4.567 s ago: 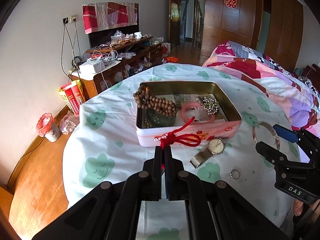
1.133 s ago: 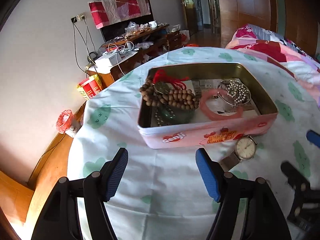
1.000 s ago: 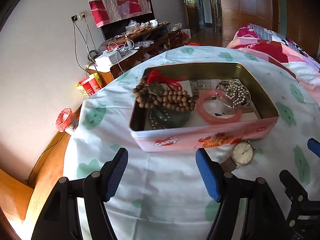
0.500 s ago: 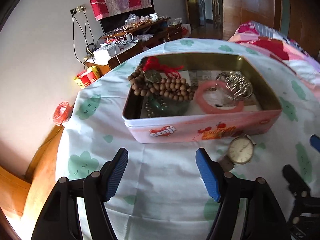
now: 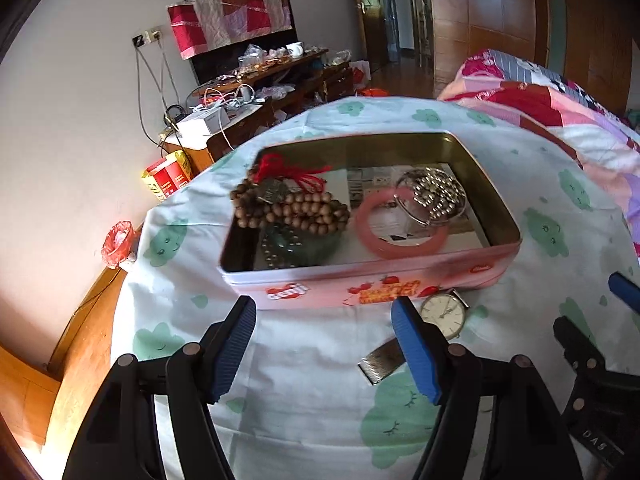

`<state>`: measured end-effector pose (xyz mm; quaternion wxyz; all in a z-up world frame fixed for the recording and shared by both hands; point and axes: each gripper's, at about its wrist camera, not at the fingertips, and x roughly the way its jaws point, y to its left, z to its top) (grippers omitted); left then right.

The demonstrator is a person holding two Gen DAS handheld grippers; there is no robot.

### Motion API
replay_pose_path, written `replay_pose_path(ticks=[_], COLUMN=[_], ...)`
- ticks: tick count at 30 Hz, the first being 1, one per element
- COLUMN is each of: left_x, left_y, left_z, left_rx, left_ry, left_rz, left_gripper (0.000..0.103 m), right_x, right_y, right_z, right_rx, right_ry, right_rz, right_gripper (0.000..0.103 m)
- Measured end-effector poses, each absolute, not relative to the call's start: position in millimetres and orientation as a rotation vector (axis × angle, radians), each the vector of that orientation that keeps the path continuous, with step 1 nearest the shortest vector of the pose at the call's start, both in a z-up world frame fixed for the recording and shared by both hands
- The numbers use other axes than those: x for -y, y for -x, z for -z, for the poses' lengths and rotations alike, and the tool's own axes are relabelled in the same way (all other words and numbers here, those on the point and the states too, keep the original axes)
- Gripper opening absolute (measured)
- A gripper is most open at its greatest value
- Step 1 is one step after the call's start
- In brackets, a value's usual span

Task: Organize jewelry
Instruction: 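Move both open tools toward the wristwatch and small silver ring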

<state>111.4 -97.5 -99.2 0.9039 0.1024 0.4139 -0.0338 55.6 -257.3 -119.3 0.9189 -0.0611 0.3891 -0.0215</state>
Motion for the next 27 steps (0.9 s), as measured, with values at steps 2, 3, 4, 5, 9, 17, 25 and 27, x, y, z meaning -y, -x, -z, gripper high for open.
replay_pose_path(ticks=[2,3,4,5,9,17,25,27], left_x=[102.2,103.8,104.5,104.7,100.1,55.8,23.8,21.2], left_y=[-115.4,-118.3,-121.6,-123.0,-125.0,-113.4,-97.2,-95.0], left_z=[105.2,109.4,114.5,117.9,126.6,128.9,125.6,125.2], left_rx=[-0.865,-0.880,-0.897,-0.905,-0.915,-0.918,-0.928,-0.927], left_ry=[-0.233,-0.245,-0.258,-0.265,-0.290,-0.240,-0.126,-0.127], left_rz=[0.063,0.059,0.050,0.044,0.017,0.008,0.033,0.020], left_gripper=[0.071,0.071,0.071,0.071,0.071,0.073,0.073,0.073], right_x=[261.3,263.1,263.8,264.4,263.6,258.1,232.5,224.3], right_y=[-56.1,-56.2,-56.8,-56.8,-57.6,-54.2,-48.9,-46.4], right_z=[118.6,118.3,118.2,118.1,117.9,115.5,113.2,112.5], right_rx=[-0.801,-0.803,-0.804,-0.805,-0.803,-0.780,-0.771,-0.767], right_ry=[0.119,0.115,0.113,0.110,0.114,0.127,0.126,0.136], right_rz=[0.055,0.057,0.059,0.059,0.053,0.044,-0.067,-0.092], right_gripper=[0.080,0.080,0.080,0.080,0.081,0.081,0.081,0.081])
